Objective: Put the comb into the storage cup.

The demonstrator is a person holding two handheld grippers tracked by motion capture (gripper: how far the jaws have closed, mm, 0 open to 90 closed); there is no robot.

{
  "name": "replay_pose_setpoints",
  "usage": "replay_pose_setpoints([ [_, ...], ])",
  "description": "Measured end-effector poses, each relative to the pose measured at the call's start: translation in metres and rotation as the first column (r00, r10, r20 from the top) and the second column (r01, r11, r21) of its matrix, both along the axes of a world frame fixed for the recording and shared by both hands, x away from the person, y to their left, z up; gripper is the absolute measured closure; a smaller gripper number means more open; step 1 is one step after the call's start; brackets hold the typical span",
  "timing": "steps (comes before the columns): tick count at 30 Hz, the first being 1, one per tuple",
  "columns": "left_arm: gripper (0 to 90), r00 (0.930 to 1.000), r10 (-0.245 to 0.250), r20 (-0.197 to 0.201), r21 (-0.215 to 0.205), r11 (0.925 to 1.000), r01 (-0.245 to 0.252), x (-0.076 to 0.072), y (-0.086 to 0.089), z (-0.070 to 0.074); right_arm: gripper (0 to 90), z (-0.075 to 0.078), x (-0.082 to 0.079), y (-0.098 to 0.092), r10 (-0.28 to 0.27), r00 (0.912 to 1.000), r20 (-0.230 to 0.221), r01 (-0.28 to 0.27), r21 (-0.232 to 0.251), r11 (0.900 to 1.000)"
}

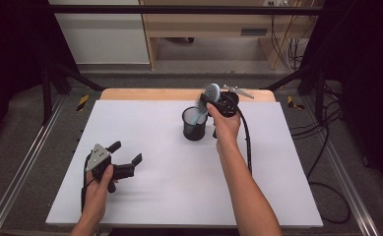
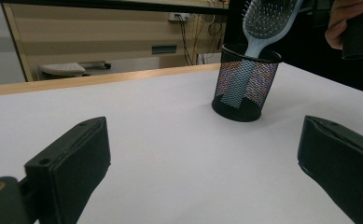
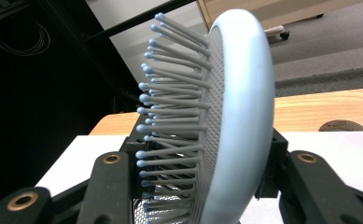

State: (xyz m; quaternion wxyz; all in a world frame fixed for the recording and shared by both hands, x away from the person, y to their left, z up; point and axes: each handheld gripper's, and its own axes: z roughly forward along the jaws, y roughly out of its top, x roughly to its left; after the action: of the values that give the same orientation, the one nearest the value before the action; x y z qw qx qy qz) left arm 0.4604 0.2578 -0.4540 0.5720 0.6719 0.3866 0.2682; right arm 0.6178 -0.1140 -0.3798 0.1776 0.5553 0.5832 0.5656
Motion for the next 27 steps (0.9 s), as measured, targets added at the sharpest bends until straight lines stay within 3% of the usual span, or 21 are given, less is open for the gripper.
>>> replay_pose_setpoints([
  [15,2.5,1.0000,-0.002,-0.004,0.001,1.0000,0.002,0.000,0.000,0.000,51.0,-0.005,0.001,-0.008,-0.023,0.9996,-0.015,0.023,0.038,0.999],
  [27,2.5,1.0000,-0.005,-0.004,0.002,1.0000,0.005,0.000,-0.001,0.000,48.0,-0.007,0.002,-0.011,-0.028,0.9994,-0.021,0.029,0.032,0.999],
])
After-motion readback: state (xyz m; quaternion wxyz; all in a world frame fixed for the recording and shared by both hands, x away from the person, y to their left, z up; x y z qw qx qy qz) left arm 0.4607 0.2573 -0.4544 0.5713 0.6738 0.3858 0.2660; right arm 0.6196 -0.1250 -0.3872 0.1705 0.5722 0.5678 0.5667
